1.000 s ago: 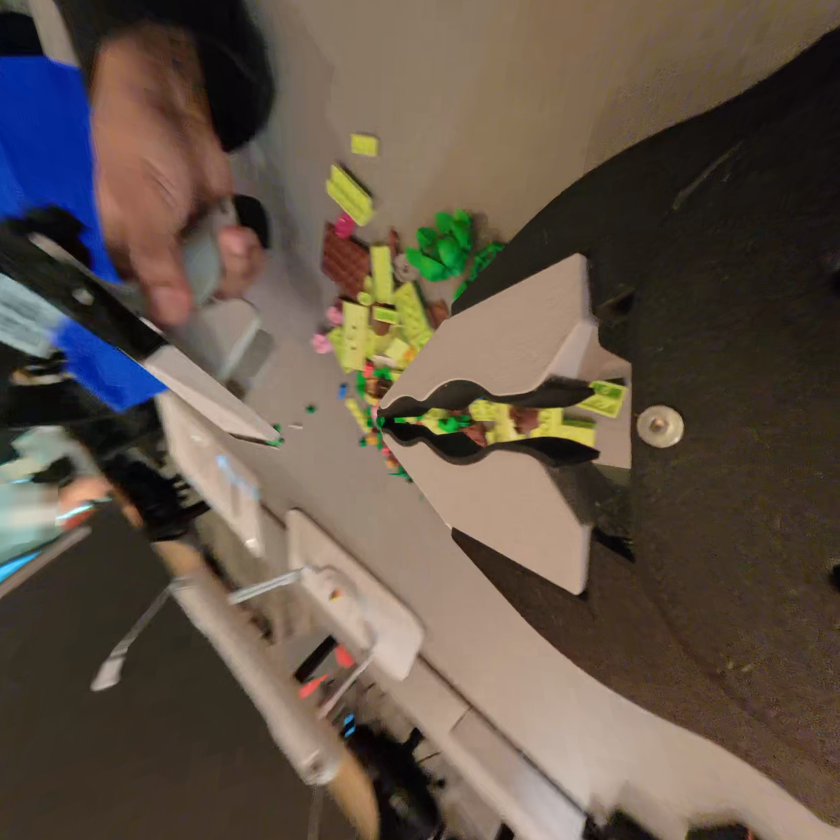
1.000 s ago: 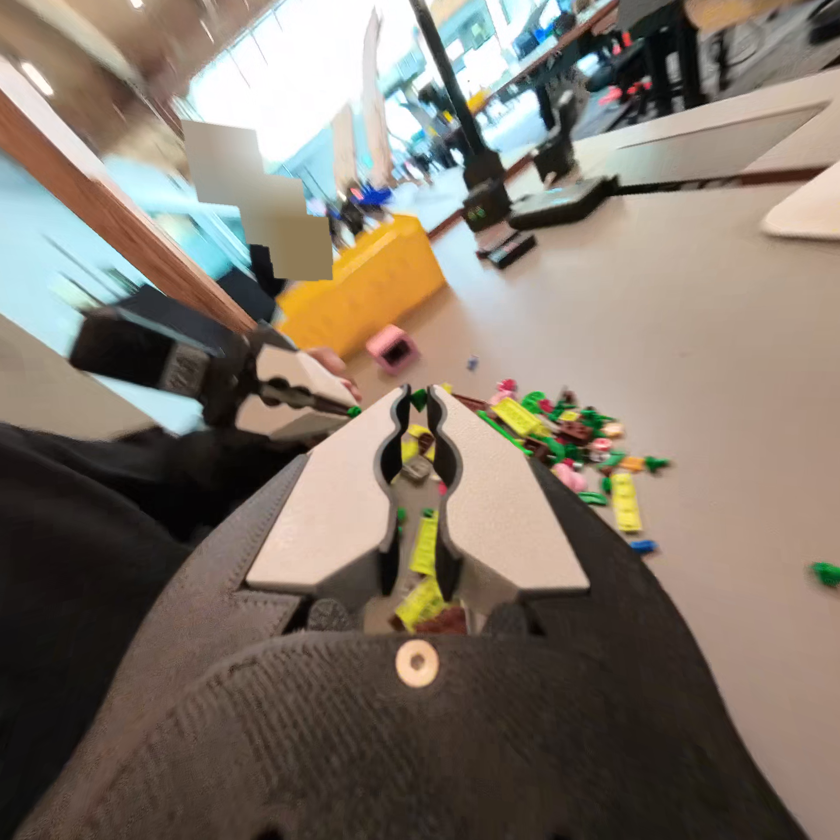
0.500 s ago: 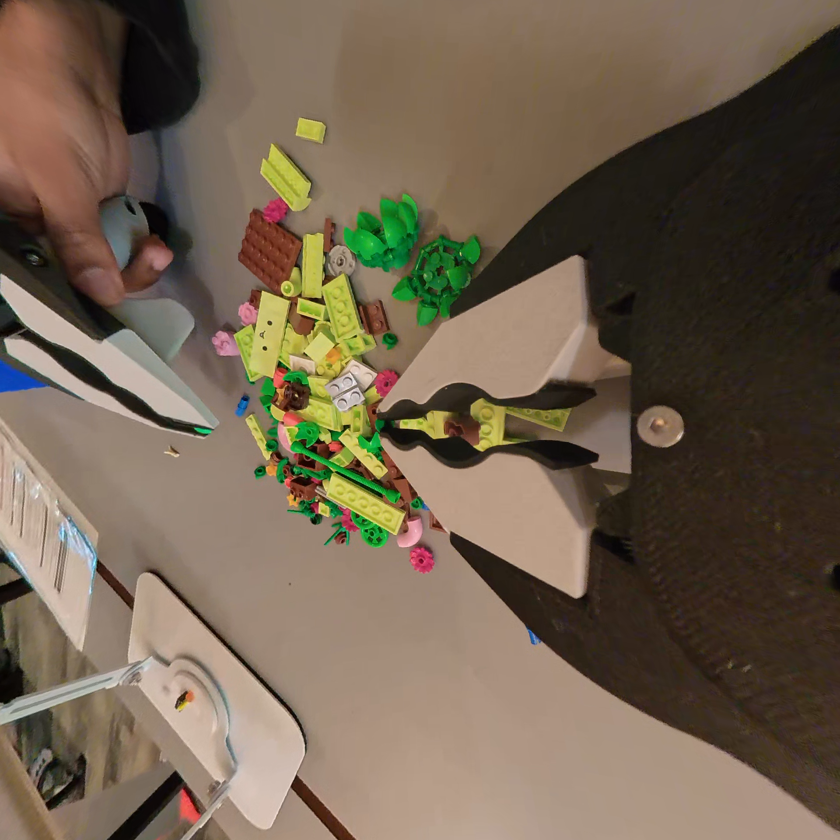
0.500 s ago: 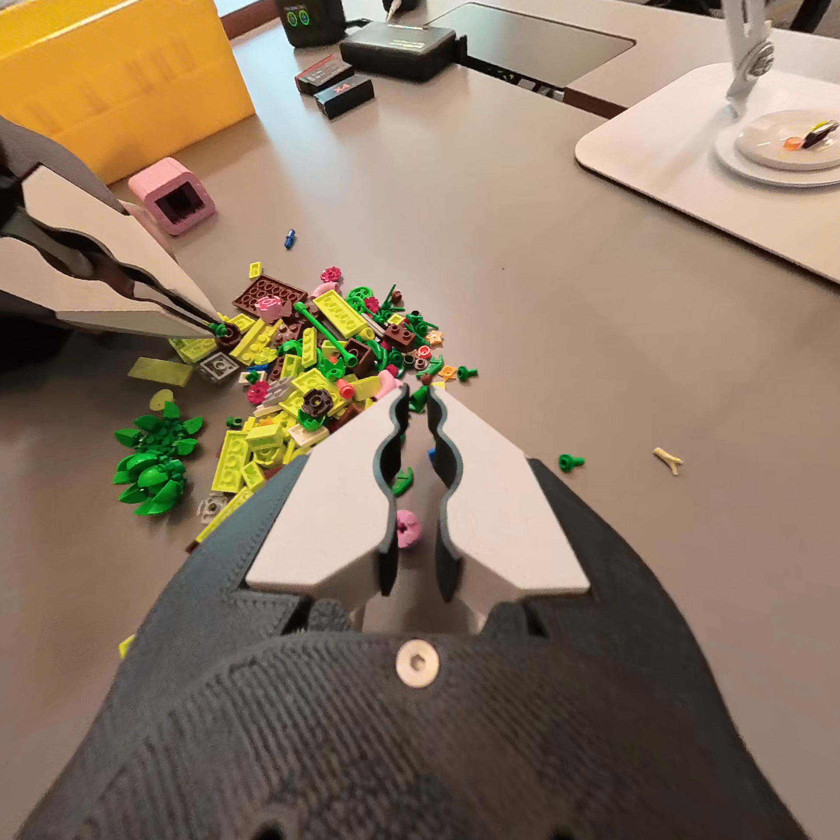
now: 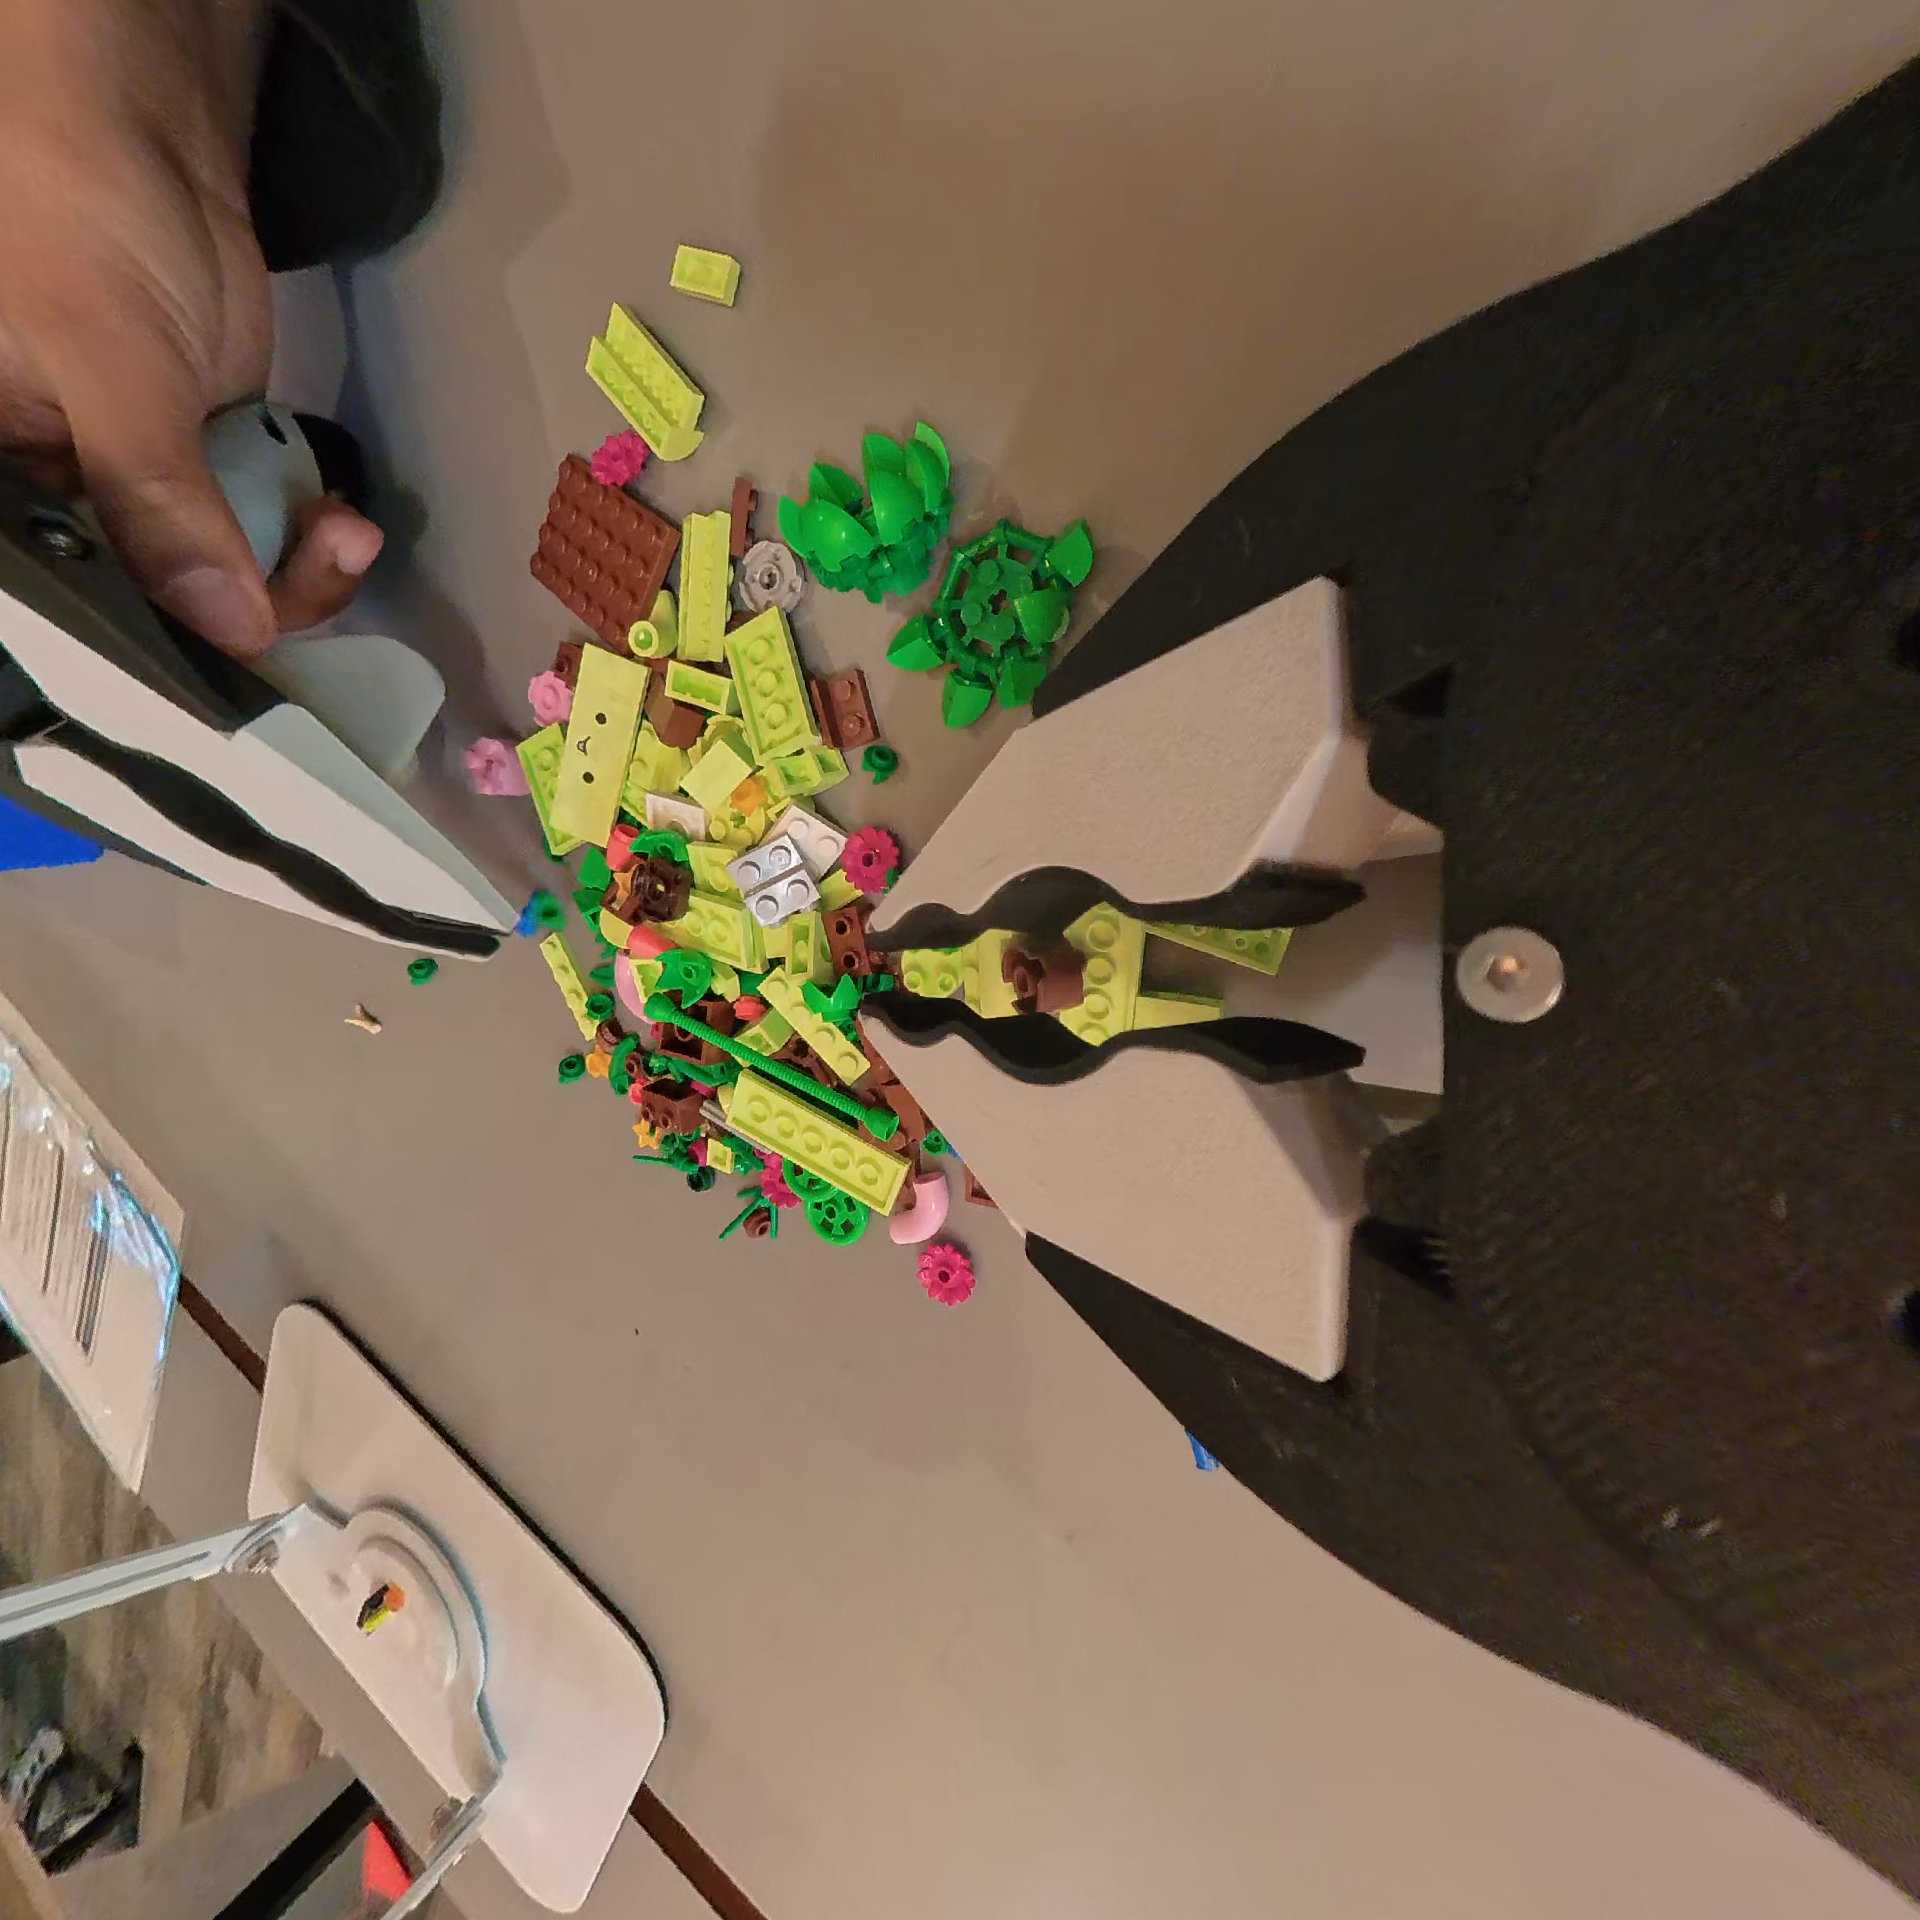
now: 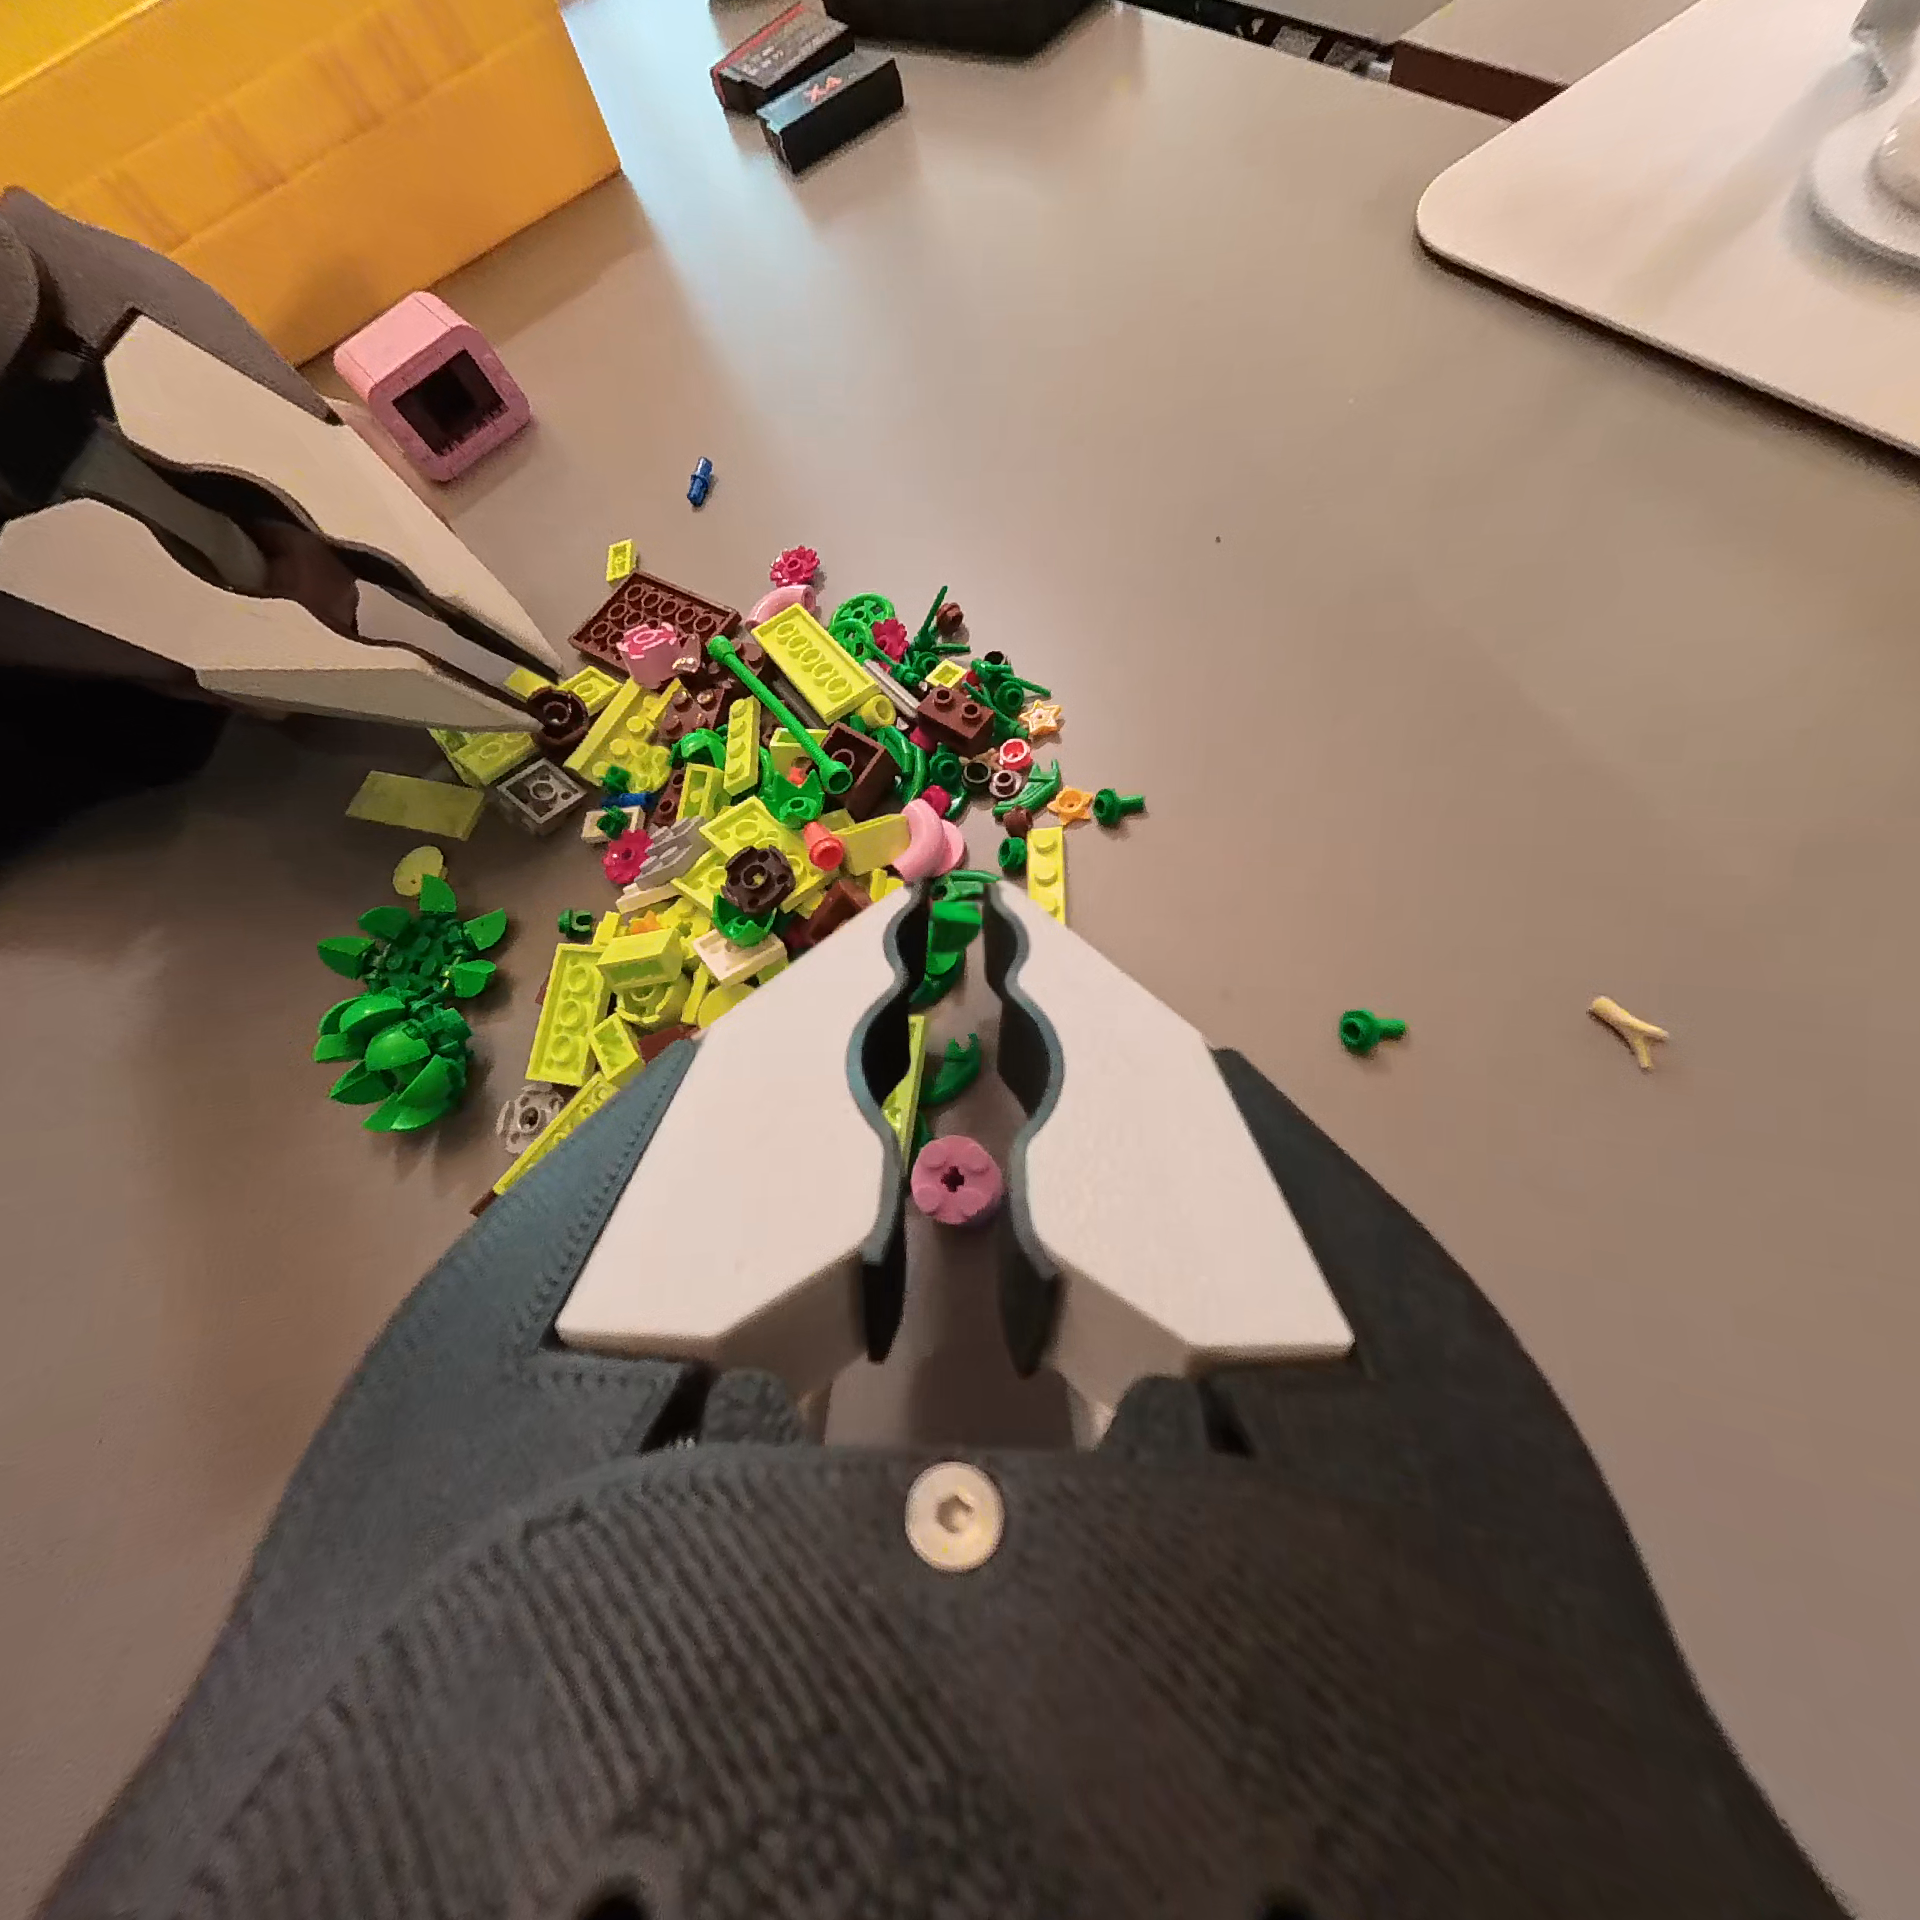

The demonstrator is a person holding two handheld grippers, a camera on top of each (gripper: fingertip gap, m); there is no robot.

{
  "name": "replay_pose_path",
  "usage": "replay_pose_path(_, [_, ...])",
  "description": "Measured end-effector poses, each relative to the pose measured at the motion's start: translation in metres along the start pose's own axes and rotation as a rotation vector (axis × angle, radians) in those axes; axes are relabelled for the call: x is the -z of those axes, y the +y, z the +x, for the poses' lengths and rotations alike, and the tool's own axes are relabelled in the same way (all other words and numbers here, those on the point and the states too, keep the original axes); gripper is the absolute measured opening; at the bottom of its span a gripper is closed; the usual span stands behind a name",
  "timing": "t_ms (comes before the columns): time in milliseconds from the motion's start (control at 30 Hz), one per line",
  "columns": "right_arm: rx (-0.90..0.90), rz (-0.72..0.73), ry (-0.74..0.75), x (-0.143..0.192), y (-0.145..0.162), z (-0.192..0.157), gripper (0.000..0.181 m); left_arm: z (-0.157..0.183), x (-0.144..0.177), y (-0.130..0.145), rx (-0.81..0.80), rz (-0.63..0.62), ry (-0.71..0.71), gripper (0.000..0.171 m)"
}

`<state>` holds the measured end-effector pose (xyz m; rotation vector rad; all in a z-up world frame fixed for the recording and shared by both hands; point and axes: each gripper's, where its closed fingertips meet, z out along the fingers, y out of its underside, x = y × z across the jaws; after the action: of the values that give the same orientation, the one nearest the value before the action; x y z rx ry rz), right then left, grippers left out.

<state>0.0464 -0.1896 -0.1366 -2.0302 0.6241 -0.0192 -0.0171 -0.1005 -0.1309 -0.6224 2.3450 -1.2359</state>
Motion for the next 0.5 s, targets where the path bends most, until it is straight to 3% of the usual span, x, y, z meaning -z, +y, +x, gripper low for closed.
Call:
replay_pose_path(267, [-0.08, 0.133, -0.042, 0.016, -0.019, 0.005, 0.011, -0.01, 0.007, -0.008, 0.058, 0.073, -0.01, 0.006])
replay_pose_path(500, [0.007, 0.294, 0.072, 0.05, -0.049, 0.016, 0.02, -0.017, 0.013, -0.013, 0.102, 0.126, -0.012, 0.006])
